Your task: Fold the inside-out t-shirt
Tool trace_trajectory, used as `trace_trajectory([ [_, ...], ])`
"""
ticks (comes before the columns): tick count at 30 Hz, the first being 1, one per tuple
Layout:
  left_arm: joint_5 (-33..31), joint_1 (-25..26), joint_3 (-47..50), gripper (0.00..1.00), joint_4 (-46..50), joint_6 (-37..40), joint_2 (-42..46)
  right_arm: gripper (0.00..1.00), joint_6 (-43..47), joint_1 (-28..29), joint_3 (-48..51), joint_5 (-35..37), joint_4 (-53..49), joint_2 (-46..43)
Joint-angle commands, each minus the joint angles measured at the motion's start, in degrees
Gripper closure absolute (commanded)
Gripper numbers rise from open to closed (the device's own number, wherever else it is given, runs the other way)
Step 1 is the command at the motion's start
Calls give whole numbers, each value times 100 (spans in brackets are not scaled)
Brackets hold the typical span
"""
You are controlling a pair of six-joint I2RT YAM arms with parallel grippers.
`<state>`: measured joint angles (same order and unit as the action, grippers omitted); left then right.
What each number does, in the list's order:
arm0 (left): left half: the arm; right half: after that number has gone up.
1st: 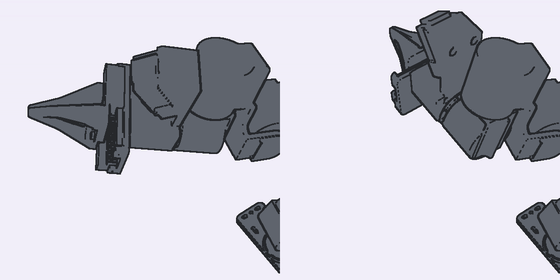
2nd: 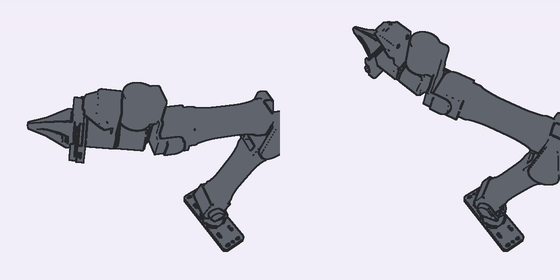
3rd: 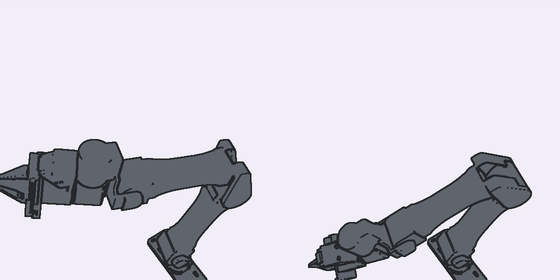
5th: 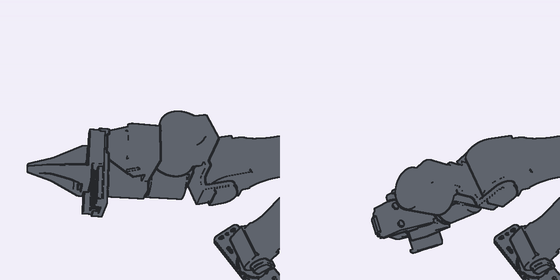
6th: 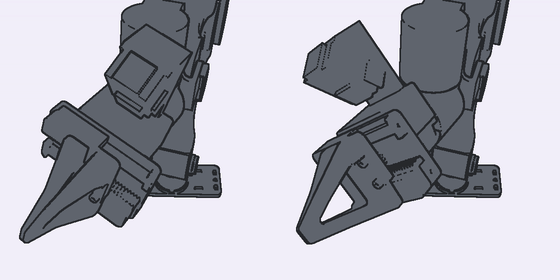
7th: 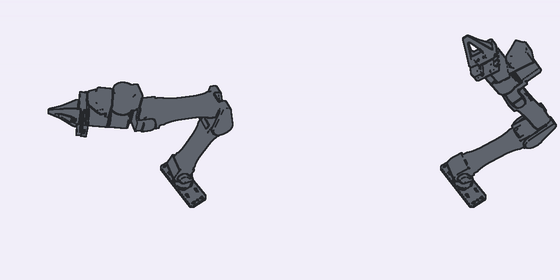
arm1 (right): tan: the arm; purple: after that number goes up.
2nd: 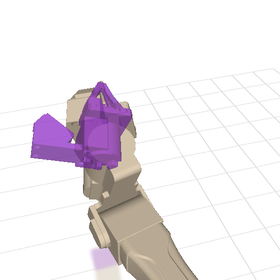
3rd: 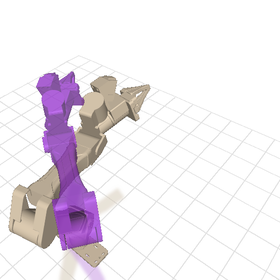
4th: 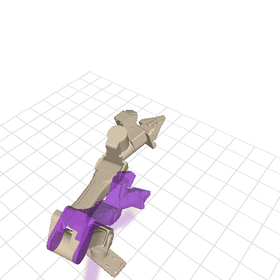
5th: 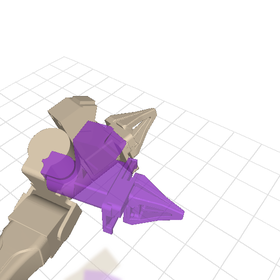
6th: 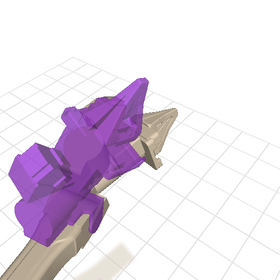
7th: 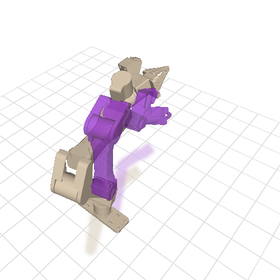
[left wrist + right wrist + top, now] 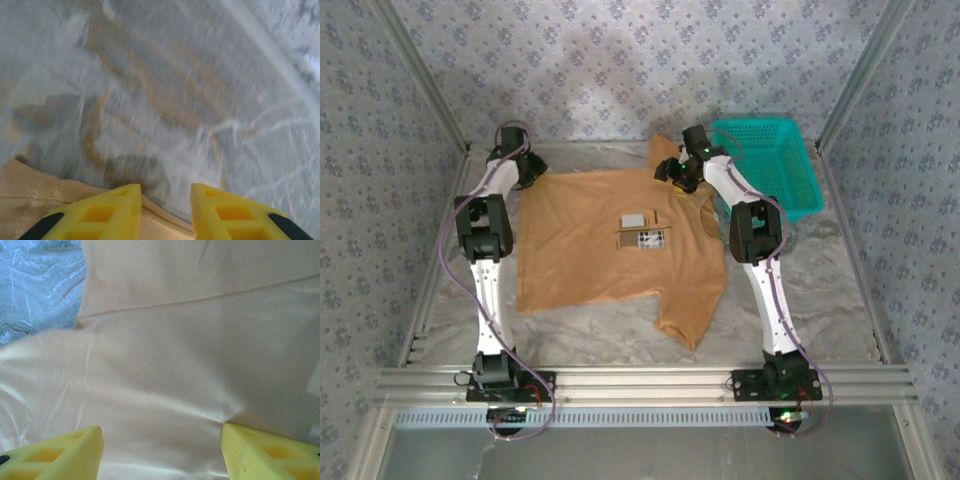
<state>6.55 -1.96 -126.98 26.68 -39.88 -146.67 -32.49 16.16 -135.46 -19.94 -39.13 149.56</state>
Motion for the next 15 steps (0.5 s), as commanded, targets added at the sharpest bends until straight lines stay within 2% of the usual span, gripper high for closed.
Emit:
trace_trajectory([
  [1,-172,-7,-968,69,1157,236,-380,34,96,5,-47,98,-855,-120],
  [4,-375,68,-1153,69,1379,410,-31,34,231,87,665,146,-773,-760],
  [8,-957,284,-504,55,1356,852,1074,33,414,206,1520,249,-578,-1647],
  [12,-1259,612,950,51,1045,1046,2613,33,661,225,2191,334,-696,-2243],
  [15,-696,803,2853,50,413,789,3896,32,649,222,3088,410,-443,-2761],
])
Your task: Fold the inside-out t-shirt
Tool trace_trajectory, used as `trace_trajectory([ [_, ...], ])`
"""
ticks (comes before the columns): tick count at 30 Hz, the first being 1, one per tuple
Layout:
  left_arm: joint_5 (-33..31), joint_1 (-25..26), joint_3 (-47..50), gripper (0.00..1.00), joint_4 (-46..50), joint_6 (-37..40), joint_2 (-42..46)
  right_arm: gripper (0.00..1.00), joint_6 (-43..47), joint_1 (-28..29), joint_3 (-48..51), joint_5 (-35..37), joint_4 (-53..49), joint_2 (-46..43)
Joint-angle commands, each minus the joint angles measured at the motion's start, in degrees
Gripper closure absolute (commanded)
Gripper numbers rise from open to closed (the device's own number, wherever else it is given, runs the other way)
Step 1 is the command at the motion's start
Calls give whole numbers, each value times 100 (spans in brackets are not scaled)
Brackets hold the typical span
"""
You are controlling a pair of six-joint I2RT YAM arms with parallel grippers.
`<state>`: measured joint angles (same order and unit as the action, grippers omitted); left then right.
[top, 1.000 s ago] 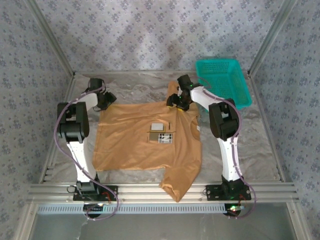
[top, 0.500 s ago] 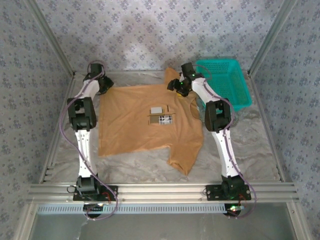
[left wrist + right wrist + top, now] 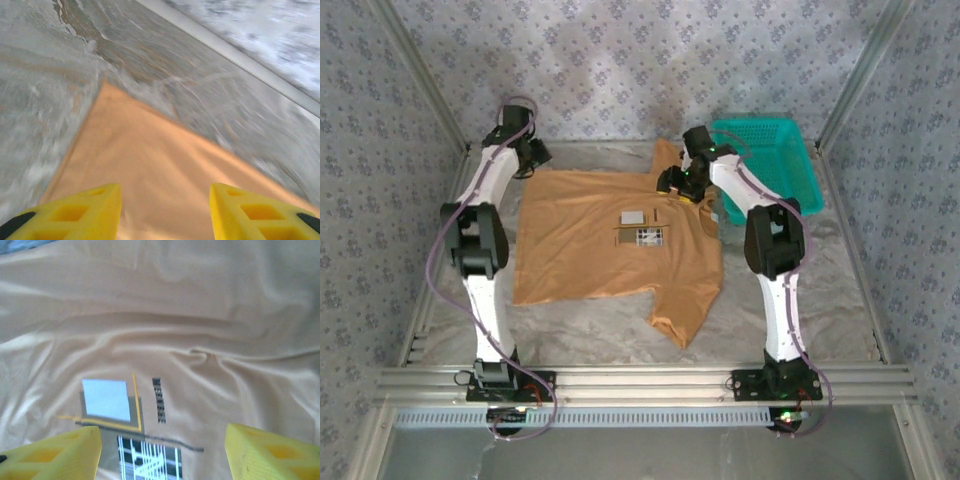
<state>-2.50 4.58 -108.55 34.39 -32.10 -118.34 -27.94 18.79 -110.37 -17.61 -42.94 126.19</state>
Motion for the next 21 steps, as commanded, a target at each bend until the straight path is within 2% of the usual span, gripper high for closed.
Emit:
trace_trajectory([
  [1,557,166,1774,50,-721,-179,1476,32,169,-41,910,179,63,-607],
  [3,1104,151,3045,49,-1386,-577,2092,32,124,-42,1371,171,271,-853],
  [5,1365,133,4022,49,-1860,-803,2505,32,94,-51,1641,158,377,-967],
  [8,1485,6,4825,48,-2155,-863,2711,32,46,-63,1870,146,532,-976],
  [10,1698,-253,5116,47,-2321,-948,2599,32,13,-72,1946,206,634,-877],
  [15,1899,-825,5072,46,-2666,-1047,1930,32,-126,-192,1747,284,749,-321],
  [21,1624,-961,3711,46,-1911,-536,650,31,-189,-307,1277,373,705,304],
])
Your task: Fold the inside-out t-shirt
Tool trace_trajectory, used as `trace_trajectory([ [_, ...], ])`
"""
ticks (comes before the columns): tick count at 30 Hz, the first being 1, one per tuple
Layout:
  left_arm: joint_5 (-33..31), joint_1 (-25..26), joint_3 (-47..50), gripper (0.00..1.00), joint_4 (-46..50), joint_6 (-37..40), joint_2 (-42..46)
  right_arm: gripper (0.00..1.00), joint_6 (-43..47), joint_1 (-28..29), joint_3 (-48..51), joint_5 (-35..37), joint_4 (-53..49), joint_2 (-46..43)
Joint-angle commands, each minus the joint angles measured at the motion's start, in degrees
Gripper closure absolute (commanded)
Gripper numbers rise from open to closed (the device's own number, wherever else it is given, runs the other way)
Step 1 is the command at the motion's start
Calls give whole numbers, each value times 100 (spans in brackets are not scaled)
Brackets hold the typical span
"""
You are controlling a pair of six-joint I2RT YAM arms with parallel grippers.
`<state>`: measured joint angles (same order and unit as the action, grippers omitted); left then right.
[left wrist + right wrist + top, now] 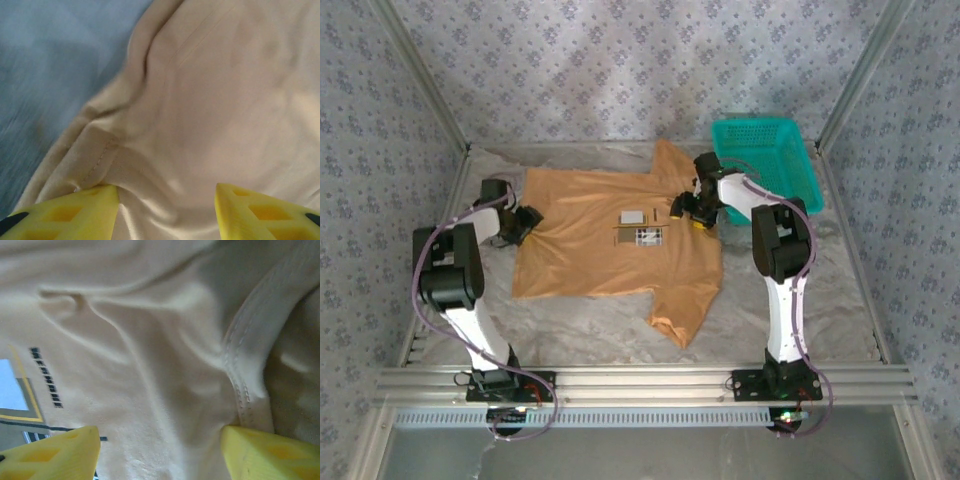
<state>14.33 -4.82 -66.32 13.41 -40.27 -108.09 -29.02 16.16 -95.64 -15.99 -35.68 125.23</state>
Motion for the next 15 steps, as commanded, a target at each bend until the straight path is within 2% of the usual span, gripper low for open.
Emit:
trace_trajectory([
  [1,-170,-45,-716,45,306,333,-550,31,-82,-59,-300,244,-80,491],
  [8,-324,-179,-1394,45,693,346,-1044,30,10,-71,-743,442,-471,709],
  [11,-369,-170,-1093,45,785,348,-641,30,86,6,-546,533,-526,322],
  [15,-809,-11,-482,44,982,537,497,29,253,177,-150,592,-601,-472],
])
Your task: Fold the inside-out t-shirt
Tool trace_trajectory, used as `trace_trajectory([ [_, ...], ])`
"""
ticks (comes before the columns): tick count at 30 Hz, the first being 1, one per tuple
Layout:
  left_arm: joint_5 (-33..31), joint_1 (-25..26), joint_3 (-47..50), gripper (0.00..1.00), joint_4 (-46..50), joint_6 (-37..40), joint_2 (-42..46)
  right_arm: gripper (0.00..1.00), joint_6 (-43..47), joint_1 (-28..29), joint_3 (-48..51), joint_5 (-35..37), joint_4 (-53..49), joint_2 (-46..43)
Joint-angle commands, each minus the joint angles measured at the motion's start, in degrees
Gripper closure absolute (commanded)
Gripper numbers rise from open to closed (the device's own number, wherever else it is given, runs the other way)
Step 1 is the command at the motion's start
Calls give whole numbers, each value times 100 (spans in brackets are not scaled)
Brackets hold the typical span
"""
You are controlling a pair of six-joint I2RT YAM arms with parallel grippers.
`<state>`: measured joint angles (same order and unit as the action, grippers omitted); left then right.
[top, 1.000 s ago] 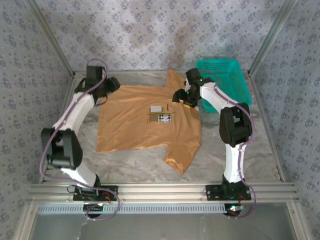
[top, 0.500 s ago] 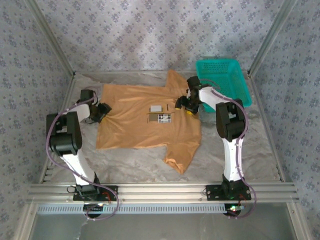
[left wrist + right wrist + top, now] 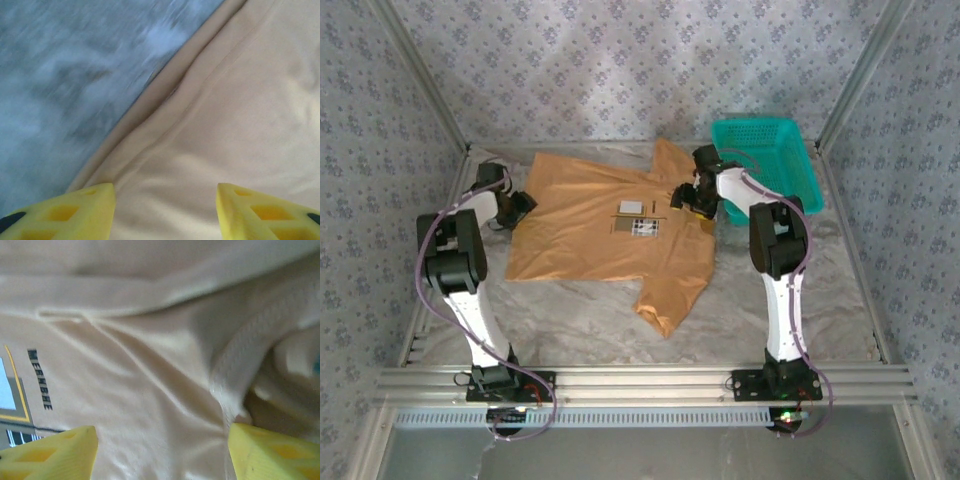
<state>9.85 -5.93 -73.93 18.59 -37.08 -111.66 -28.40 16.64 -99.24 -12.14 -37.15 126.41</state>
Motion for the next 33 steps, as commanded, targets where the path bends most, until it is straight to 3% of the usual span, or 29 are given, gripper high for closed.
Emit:
trace_trajectory([
  [1,-393,163,452,44,507,240,1136,28,224,194,396,220,-453,-808],
  [7,440,361,1811,43,-62,-117,1955,28,5,631,2105,175,29,-1919],
  [13,721,-13,2914,43,-543,-393,2140,28,-335,709,3602,-87,737,-2264],
  [19,669,-207,3609,43,-333,-423,2776,28,-552,821,4633,-59,934,-2789],
  [27,292,-215,4078,41,427,-455,4226,27,-645,785,5322,139,636,-3474],
  [33,288,-220,3929,42,695,-373,4346,27,-518,783,5014,135,389,-3654],
])
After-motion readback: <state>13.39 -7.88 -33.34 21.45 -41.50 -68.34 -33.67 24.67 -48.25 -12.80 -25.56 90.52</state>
